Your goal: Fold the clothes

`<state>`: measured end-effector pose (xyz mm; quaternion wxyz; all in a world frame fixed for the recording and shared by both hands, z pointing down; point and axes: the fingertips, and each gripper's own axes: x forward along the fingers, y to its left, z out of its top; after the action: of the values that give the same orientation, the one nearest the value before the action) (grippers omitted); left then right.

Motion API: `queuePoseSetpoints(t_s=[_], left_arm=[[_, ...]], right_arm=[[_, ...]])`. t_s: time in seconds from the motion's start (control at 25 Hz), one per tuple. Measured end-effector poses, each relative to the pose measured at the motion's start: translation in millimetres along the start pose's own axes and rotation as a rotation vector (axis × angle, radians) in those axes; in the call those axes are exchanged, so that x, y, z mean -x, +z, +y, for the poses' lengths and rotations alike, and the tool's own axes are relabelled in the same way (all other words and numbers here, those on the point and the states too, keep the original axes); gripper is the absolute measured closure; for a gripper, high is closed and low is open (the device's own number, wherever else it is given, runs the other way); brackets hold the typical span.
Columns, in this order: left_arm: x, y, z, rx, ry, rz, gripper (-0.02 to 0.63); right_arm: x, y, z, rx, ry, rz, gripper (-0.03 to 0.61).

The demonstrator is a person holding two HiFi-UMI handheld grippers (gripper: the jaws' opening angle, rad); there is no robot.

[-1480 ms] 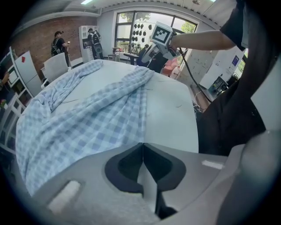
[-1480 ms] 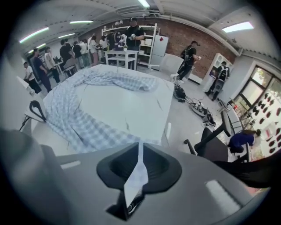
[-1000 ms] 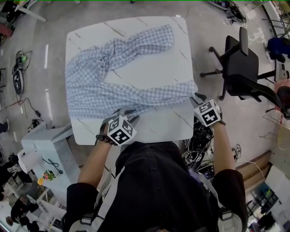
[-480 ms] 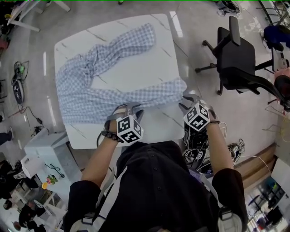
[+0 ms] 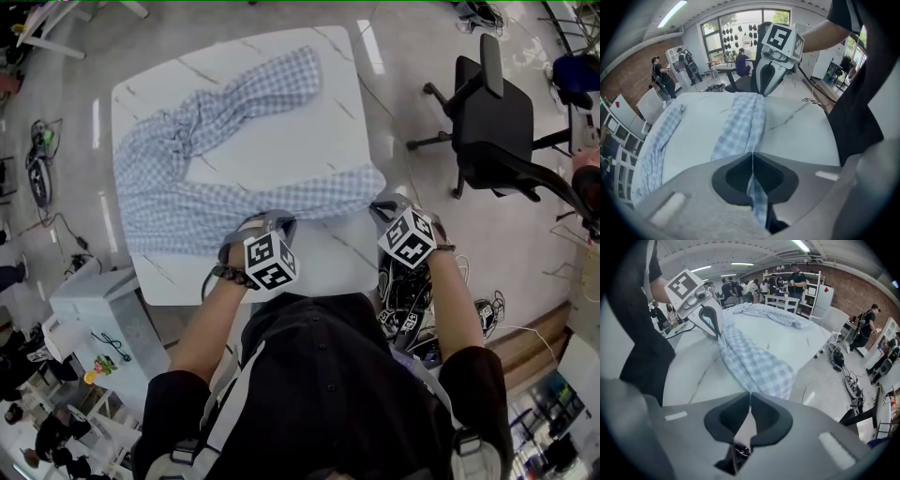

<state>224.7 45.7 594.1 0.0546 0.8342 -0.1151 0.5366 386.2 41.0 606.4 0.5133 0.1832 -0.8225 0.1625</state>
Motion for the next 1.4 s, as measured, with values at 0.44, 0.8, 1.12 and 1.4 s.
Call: queuePoseSetpoints(t_s=[0.44, 0.8, 1.12, 1.4], left_arm=[[43.4, 29.2, 56.1, 0.064, 0.058, -0.098, 0.603], [32.6, 41.8, 95.0, 0.056, 0.081, -0.094, 0.603], [23.1, 44.5, 109.1, 0.062, 0.074, -0.089, 0.603], [21.4, 45.2, 110.4, 0.075, 0.060, -0.092, 0.603]], right_arm=[[46.6, 51.2, -62.0, 0.041, -0.141, -0.083, 0.563], [23.3, 69.8, -14.1, 0.058, 0.072, -0.095, 0.431], [0.3, 35.1, 4.8, 0.055, 0.034, -0.014, 0.393], [-0.8, 26.5, -4.8, 0.016, -0.059, -0.019, 0.413]])
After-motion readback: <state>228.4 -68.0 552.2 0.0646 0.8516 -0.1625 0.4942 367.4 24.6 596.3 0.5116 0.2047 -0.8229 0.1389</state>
